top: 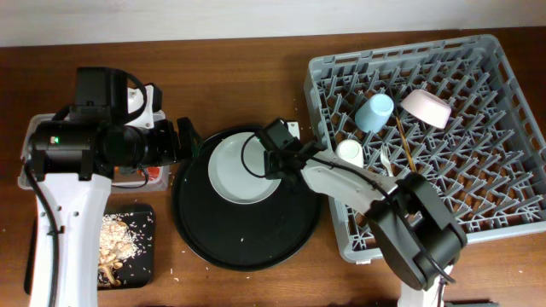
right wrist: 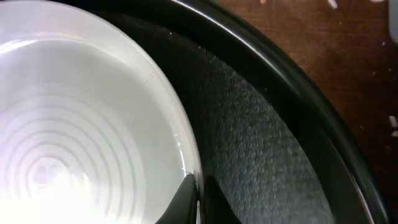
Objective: Sort waste into correct bins and load items into the dishwasher rack
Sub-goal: 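Grasp the rim of the white plate with the right gripper, then lift the white plate and carry it into the rack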
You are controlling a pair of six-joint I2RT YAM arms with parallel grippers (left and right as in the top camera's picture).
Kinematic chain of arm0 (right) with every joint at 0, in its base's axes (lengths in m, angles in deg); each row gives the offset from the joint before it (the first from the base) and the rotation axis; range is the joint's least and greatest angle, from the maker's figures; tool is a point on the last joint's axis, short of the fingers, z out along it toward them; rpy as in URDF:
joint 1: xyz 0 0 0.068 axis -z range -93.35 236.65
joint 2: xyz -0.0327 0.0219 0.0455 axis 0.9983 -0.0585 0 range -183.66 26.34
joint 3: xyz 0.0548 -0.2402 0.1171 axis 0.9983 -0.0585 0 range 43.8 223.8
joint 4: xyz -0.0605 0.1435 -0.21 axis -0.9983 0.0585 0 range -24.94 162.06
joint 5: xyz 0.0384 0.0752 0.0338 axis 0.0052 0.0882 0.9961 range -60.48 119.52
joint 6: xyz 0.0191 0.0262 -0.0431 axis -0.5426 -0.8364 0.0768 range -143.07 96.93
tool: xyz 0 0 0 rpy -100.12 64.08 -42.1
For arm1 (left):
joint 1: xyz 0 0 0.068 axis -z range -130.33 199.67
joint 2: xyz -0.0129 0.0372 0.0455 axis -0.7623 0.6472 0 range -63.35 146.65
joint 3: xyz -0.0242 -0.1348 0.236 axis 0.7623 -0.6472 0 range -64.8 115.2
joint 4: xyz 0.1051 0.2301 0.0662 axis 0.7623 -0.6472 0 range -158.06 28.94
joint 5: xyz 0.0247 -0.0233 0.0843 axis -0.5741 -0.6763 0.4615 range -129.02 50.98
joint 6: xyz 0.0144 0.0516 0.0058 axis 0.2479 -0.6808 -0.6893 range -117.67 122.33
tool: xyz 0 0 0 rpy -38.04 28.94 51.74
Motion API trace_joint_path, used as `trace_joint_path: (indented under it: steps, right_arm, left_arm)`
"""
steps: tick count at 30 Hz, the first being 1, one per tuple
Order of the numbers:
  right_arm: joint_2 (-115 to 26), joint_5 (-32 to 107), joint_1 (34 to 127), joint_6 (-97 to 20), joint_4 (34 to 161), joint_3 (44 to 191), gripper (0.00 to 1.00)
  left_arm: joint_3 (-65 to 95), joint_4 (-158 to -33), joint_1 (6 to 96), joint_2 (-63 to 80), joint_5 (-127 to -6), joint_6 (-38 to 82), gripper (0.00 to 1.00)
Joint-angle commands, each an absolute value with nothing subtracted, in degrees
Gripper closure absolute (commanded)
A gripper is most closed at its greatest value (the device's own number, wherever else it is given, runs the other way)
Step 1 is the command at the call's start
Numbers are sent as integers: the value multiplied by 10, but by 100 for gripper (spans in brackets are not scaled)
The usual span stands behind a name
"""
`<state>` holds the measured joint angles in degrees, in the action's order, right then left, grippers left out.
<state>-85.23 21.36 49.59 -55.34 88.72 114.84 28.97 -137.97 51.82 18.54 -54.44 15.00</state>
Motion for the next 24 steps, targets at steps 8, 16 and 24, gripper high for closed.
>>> trace_joint_path:
  steps: [8,16,24]
  right_arm:
    - [-658,137,492,-457,950,1163,96]
    - [-495,-173,492,-203,1002,1163,96]
    - [-421,-238,583,55,1012,1162,96]
  left_arm:
    - [300,-1379,516,179,-543,143,1]
    - [300,-1379,516,179,-543,143,1]
    - [300,-1379,516,179,-543,143,1]
